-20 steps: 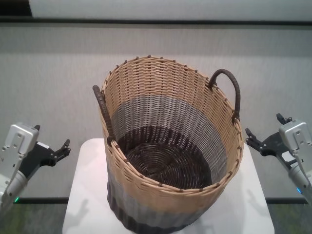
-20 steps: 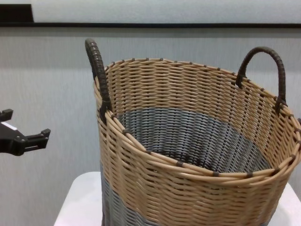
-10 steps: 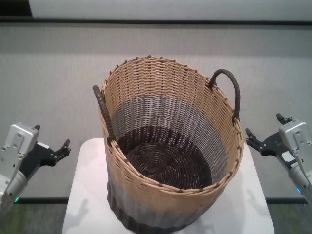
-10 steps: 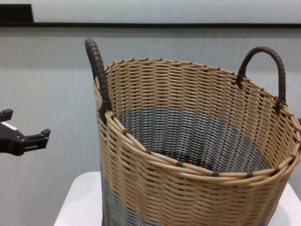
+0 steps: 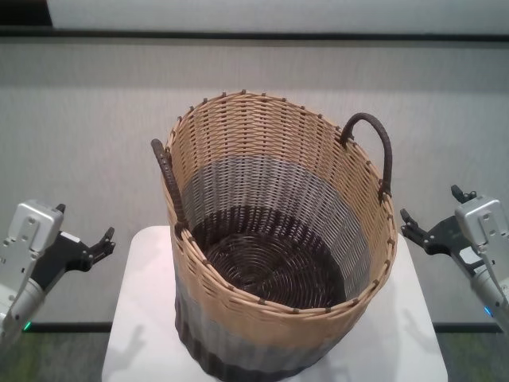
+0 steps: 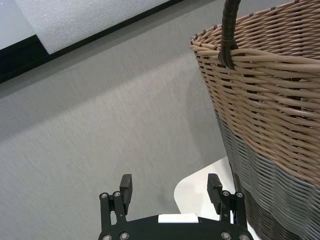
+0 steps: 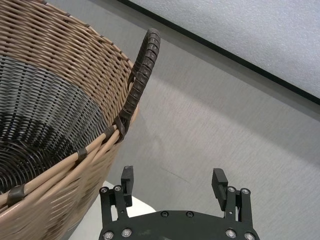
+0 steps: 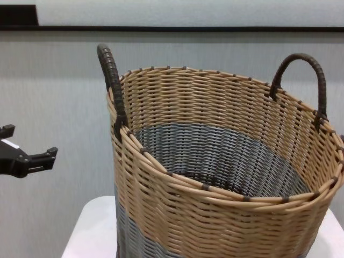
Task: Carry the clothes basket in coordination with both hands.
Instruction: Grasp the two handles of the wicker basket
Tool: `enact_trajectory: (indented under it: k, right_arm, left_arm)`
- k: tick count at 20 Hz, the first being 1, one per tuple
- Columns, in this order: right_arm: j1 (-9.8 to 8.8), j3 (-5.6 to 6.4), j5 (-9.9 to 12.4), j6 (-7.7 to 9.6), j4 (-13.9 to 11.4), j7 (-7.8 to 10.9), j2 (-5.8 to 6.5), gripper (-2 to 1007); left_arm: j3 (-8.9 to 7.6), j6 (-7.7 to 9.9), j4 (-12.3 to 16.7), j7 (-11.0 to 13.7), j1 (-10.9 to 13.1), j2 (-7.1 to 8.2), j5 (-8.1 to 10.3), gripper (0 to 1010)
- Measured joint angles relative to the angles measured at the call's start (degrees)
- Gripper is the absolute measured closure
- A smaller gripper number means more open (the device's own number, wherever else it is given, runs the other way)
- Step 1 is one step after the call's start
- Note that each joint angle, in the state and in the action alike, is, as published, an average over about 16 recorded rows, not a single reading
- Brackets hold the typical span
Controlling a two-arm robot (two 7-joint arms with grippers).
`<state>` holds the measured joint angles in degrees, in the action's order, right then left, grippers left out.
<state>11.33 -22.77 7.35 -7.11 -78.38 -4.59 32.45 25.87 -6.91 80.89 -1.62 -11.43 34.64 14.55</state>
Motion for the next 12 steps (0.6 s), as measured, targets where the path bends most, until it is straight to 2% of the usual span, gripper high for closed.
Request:
enact_trajectory:
  k: [7, 12]
  right_arm:
    - [-0.28, 0.29, 0.1, 0.59, -0.6, 0.18, 0.35, 3]
    - [-1.51, 1.63, 0.6, 3.04, -3.0, 0.94, 2.09, 3]
  left_arm:
    - [-0.16, 0.50, 0.5, 0.4, 0.3, 0.36, 0.11, 11]
    - [-1.06, 2.81, 2.7, 2.4, 1.2, 2.17, 1.12, 11]
